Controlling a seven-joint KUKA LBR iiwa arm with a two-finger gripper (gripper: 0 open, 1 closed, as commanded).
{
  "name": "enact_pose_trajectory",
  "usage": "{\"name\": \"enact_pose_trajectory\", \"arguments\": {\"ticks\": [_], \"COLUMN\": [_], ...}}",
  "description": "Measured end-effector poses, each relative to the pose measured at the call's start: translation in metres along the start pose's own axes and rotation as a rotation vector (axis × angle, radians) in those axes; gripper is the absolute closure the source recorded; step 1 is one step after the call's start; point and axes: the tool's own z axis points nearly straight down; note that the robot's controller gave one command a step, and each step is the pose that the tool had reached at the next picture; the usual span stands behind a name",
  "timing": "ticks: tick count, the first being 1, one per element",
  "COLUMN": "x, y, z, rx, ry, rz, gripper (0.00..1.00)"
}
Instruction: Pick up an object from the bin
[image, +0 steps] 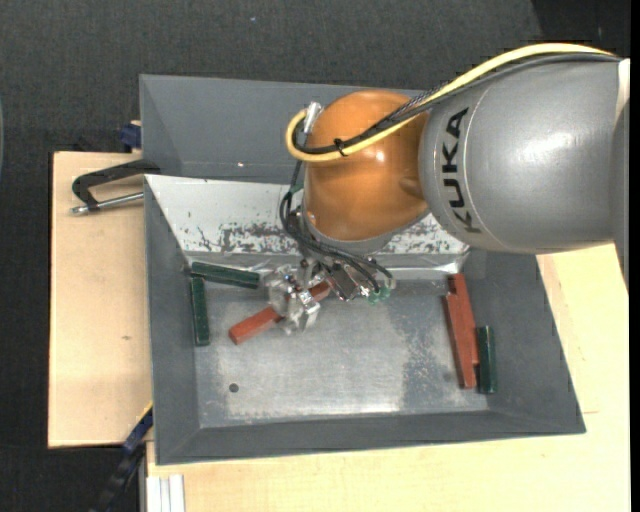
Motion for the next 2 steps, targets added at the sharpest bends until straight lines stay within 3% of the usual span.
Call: {"name": "enact_pose_trajectory", "arguments": {"ticks": [1, 2], "x": [0.000, -0.011], "y": [0.000, -0.015], "z": [0.000, -0.041], "rx": [0.000, -0.001], "ry": [0.000, 0.004], "rz": [0.001, -0.072], "gripper": [1.00, 1.00]}}
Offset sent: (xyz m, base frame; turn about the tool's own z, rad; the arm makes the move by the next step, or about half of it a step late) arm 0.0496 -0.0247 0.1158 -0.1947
